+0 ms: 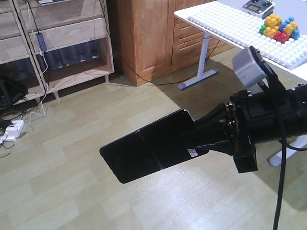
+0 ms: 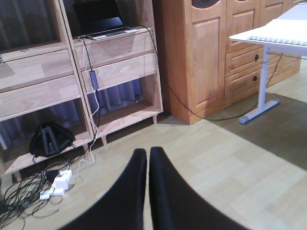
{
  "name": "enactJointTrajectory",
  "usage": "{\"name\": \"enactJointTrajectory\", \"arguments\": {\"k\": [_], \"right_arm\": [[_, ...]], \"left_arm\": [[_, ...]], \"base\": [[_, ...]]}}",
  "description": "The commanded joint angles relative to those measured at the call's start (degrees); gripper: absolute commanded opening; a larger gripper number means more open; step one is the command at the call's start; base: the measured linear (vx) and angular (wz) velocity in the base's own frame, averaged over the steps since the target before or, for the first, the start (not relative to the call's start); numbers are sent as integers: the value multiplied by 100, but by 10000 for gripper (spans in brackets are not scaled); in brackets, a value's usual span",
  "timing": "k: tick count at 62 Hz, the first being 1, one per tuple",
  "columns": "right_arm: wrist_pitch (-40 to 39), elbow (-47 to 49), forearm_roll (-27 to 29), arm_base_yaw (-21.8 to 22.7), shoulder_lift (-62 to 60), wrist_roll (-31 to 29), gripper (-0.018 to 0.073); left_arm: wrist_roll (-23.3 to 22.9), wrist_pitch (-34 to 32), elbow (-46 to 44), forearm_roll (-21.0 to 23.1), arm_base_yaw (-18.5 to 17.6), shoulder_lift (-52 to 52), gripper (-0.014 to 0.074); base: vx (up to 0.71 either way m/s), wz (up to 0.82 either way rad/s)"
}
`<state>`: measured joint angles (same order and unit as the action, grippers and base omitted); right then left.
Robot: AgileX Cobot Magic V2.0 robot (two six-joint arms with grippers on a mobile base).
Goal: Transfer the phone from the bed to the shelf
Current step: 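Keep holding the phone while the base drives to the wooden shelf unit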
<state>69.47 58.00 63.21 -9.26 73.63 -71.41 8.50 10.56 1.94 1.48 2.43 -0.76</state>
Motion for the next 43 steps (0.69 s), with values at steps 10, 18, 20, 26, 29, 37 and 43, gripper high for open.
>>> {"name": "enactJointTrajectory", "arguments": {"k": [10,18,20,26,29,37,43], "right_arm": [[429,145,491,21,-163,-38,-2],[429,145,491,21,-163,-38,-2],[429,145,491,21,-163,-38,-2],[429,145,491,21,-163,-38,-2],[429,145,491,21,-163,-38,-2],[429,145,491,21,-163,-38,-2],[429,145,491,21,-163,-38,-2]], "left_arm": [[-33,-415,-122,52,-20,-77,1],[-33,-415,-122,52,-20,-77,1],[-33,-415,-122,52,-20,-77,1],[-33,-415,-122,52,-20,-77,1],[-33,-415,-122,52,-20,-77,1],[-33,-415,-122,52,-20,-77,1],[-33,-415,-122,52,-20,-77,1]], "base": [[47,2],[47,2],[47,2],[47,1],[47,-1],[47,-1],[46,-1]]}}
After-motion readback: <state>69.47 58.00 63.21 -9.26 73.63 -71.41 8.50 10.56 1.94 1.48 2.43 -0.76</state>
